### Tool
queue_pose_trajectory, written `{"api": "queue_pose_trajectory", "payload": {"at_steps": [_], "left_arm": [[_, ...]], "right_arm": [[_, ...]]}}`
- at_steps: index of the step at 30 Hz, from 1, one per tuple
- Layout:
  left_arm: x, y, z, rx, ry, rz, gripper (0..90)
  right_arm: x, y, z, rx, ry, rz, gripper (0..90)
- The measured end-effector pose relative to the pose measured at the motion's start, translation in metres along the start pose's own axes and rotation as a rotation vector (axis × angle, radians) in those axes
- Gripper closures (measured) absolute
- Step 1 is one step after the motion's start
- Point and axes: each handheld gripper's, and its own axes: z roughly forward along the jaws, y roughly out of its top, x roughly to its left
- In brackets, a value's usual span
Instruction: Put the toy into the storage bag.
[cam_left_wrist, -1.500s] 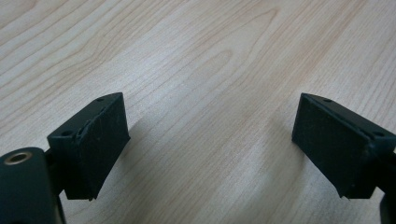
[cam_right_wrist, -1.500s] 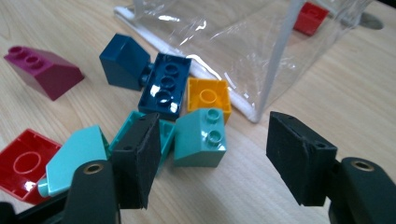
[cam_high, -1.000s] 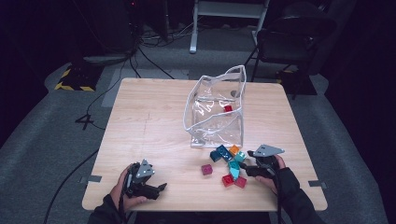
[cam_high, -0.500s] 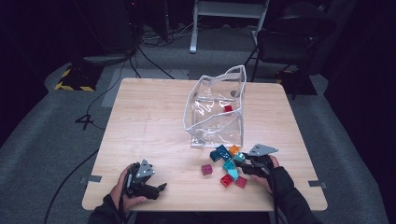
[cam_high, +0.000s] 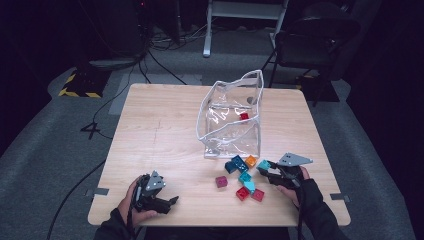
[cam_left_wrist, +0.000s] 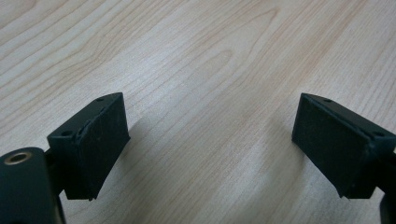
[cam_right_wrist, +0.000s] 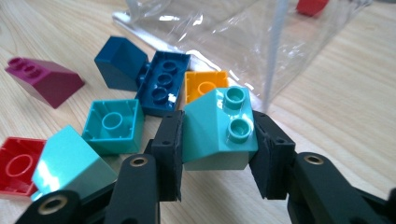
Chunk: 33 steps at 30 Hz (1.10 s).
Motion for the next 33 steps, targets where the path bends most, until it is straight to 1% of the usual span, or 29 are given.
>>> {"api": "queue_pose_trajectory", "payload": {"at_steps": [4, 6, 8, 11, 12, 15, 16, 20, 21, 24, 25, 26, 27, 28, 33], "left_arm": [[0.000, 0.000, 0.000, 0.000, 0.000, 0.000, 11.0], [0.000, 0.000, 0.000, 0.000, 0.000, -0.001, 11.0], [0.000, 0.000, 0.000, 0.000, 0.000, -0.001, 11.0], [0.000, 0.000, 0.000, 0.000, 0.000, -0.001, 11.0], [0.000, 0.000, 0.000, 0.000, 0.000, 0.000, 11.0], [0.000, 0.000, 0.000, 0.000, 0.000, -0.001, 11.0], [0.000, 0.000, 0.000, 0.000, 0.000, -0.001, 11.0], [0.000, 0.000, 0.000, 0.000, 0.000, -0.001, 11.0], [0.000, 0.000, 0.000, 0.000, -0.001, -0.001, 11.0], [0.000, 0.000, 0.000, 0.001, 0.000, 0.000, 11.0], [0.000, 0.000, 0.000, 0.000, 0.000, 0.000, 11.0], [0.000, 0.000, 0.000, 0.001, 0.000, 0.000, 11.0], [0.000, 0.000, 0.000, 0.001, 0.000, 0.000, 11.0], [0.000, 0.000, 0.000, 0.000, 0.000, -0.001, 11.0], [0.000, 0.000, 0.000, 0.000, 0.000, -0.001, 11.0]], "right_arm": [[-0.004, 0.003, -0.007, -0.019, -0.006, 0.006, 59.2], [-0.006, 0.010, -0.015, -0.040, -0.015, 0.010, 59.2], [-0.006, 0.012, -0.018, -0.048, -0.020, 0.006, 59.2], [-0.007, 0.018, -0.027, -0.073, -0.015, 0.008, 59.2], [-0.006, 0.022, -0.032, -0.081, -0.018, -0.005, 59.2], [-0.007, 0.025, -0.035, -0.085, -0.024, -0.010, 59.2], [-0.007, 0.030, -0.038, -0.091, -0.033, -0.015, 59.2], [-0.008, 0.041, -0.045, -0.113, -0.038, -0.031, 59.2], [-0.008, 0.041, -0.045, -0.113, -0.038, -0.031, 59.2], [-0.007, 0.051, -0.049, -0.123, -0.050, -0.048, 59.2], [-0.007, 0.054, -0.051, -0.127, -0.057, -0.053, 59.2], [-0.007, 0.062, -0.056, -0.144, -0.064, -0.061, 59.2], [-0.007, 0.062, -0.056, -0.144, -0.064, -0.061, 59.2], [-0.007, 0.070, -0.061, -0.162, -0.071, -0.064, 59.2], [-0.008, 0.087, -0.068, -0.180, -0.090, -0.085, 59.2]]}}
